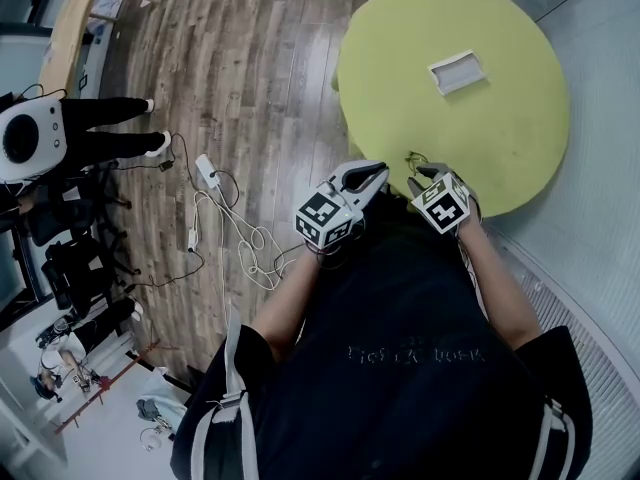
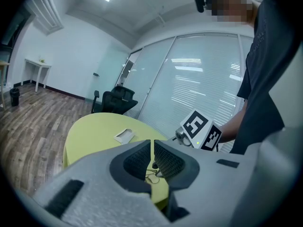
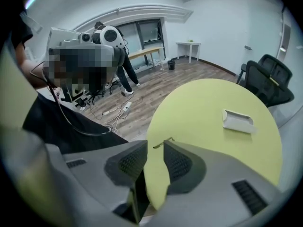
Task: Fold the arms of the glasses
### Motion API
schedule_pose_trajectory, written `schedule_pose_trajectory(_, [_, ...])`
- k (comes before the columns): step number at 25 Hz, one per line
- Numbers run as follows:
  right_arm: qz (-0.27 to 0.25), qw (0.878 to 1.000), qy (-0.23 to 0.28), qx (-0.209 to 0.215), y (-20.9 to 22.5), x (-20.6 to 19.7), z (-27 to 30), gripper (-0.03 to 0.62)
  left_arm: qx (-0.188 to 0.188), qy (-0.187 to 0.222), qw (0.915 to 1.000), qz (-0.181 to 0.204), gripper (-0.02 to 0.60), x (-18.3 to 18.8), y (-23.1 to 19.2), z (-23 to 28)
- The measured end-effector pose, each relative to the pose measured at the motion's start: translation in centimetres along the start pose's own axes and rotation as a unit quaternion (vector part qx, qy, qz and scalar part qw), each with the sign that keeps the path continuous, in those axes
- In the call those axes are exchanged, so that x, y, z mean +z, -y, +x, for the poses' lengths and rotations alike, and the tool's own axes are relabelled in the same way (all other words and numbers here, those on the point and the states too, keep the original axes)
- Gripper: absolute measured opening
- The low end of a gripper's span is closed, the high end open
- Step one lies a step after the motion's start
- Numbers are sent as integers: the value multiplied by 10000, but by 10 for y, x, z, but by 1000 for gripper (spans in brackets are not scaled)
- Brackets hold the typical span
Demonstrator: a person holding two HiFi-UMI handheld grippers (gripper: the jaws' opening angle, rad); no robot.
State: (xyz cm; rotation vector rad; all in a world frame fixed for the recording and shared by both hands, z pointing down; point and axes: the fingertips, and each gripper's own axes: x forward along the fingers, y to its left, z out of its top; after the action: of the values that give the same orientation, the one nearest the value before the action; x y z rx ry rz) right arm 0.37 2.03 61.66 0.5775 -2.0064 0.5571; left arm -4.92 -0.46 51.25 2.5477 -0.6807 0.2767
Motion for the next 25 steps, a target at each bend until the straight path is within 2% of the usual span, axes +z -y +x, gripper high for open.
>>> schedule_pose_trajectory(8, [60,9997,-148,-170,6,-4,3,89,-28,-44,10000,33,35,0,2,-2])
schedule_pose_trajectory(14, [56,9994,-260,-242,13,-8,1,57,-9,124,9997,-213,35,9,-4,-2])
schedule_pose_trajectory(25, [335,9984,-237,-394,20,-29,-8,46,-213,-20,9997,-145,35,1,10,14])
